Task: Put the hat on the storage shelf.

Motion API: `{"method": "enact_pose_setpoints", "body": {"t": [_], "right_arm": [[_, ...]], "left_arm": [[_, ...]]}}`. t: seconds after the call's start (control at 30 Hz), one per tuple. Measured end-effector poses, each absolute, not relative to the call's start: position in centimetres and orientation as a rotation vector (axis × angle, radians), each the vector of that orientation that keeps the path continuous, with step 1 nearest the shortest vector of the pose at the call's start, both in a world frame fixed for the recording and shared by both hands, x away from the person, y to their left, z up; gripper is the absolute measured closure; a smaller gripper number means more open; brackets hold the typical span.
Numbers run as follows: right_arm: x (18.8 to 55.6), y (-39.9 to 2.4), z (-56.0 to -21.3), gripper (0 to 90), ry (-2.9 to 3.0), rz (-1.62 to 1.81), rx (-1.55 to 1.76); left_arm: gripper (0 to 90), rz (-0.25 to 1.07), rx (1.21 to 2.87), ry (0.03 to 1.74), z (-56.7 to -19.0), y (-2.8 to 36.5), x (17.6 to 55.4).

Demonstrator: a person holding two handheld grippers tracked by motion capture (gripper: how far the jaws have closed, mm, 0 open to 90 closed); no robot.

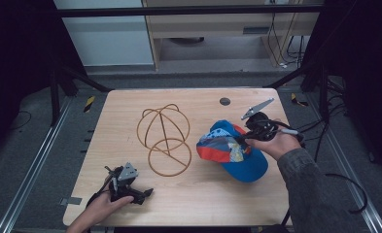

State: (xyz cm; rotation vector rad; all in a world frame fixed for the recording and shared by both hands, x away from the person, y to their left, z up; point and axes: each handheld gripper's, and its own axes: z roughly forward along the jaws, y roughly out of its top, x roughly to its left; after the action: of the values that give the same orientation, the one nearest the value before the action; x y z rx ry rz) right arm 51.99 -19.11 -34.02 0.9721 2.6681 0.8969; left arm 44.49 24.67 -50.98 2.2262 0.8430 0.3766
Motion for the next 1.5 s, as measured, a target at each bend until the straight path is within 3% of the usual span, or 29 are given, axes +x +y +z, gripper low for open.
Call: {"method": "enact_pose_setpoints", "body": {"t": [1.1, 1.5], "right_arm": [[51.0, -21.0, -30.4, 90.0, 2.565, 0.994, 0.969], [50.7, -21.5, -26.9, 90.0, 2.497, 1.014, 0.928]], "left_arm": [[0.0, 0.377, 2.23, 0.84, -51.0, 24.7, 44.5], [0.0, 0.375, 2.23, 0.842, -51.0, 24.7, 44.5]]}}
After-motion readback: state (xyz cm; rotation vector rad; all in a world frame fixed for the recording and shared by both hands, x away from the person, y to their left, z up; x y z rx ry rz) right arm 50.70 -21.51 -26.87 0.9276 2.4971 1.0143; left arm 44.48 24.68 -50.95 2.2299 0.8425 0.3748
